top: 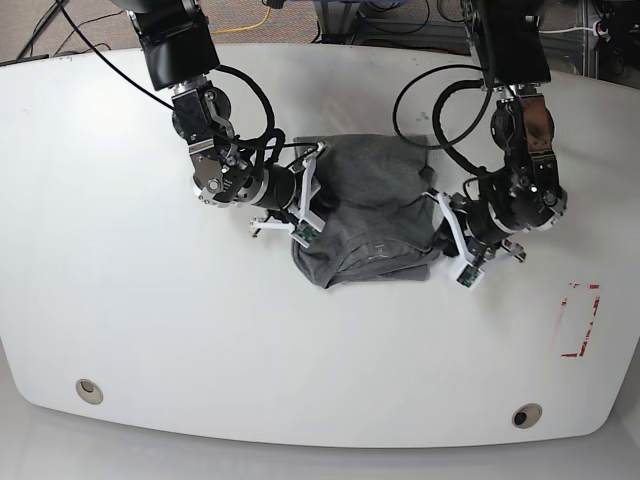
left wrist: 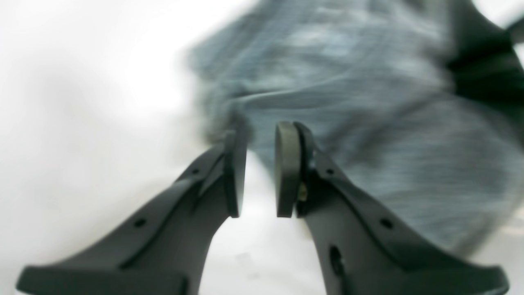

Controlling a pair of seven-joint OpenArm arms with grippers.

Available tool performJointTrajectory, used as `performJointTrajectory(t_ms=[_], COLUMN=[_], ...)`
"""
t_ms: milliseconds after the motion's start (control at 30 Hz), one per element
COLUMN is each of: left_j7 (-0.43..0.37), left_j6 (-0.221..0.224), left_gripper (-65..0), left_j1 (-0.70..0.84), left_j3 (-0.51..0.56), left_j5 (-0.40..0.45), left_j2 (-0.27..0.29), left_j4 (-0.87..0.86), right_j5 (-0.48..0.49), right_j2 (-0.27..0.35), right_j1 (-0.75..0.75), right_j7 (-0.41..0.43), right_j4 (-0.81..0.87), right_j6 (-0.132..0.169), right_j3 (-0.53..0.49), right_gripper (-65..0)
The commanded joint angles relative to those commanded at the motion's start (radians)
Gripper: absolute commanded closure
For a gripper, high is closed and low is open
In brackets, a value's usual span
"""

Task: Layout the t-shirt on the table in an organized manner, then fold the t-shirt properly
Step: 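Press and square the folded shirt's sides with both grippers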

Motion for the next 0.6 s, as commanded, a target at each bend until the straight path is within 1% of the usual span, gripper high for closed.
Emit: performJointTrajectory(t_ms=[100,200,267,367,433,467,533,567,600], left_j7=[0.0,0.002,0.002,0.0,-0.002,-0.002,-0.005,-0.02,-0.032], left_j6=[0.0,0.0,0.0,0.0,0.0,0.0,0.0,0.0,0.0], left_gripper=[-11.3,-11.3,-11.3,-11.3,-11.3,-11.3,-11.3,-11.3,-11.3], left_j1=[-0.02,-0.023,-0.023,-0.023,-0.021,-0.021,-0.021,-0.021,-0.018], left_j3=[-0.046,-0.035,-0.012,0.031,0.043,0.048,0.052,0.055,0.055], left_j5=[0.0,-0.002,-0.002,0.0,0.002,0.003,0.005,0.005,0.005], left_j2=[0.0,0.005,0.011,0.049,0.074,0.097,0.13,0.158,0.169], left_j4=[-0.006,0.031,0.061,0.094,0.109,0.117,0.124,0.124,0.124], right_j5=[0.002,0.008,0.005,0.0,0.0,0.0,0.0,0.0,0.0], right_j2=[0.0,0.0,0.0,0.0,-0.003,-0.005,-0.002,0.005,0.017], right_j1=[0.0,0.0,-0.002,0.003,0.006,0.008,0.021,0.029,0.031], right_j7=[-0.002,-0.011,-0.037,-0.117,-0.166,-0.187,-0.196,-0.198,-0.198], right_j4=[0.008,0.074,0.157,0.272,0.336,0.365,0.391,0.393,0.394], right_j6=[0.0,-0.005,-0.008,-0.009,-0.009,-0.009,-0.008,-0.005,-0.005], right_j3=[-0.002,-0.002,0.002,0.035,0.087,0.115,0.155,0.193,0.215], right_gripper=[-8.1,-8.4,-8.6,-8.6,-8.6,-8.6,-8.6,-8.6,-8.6])
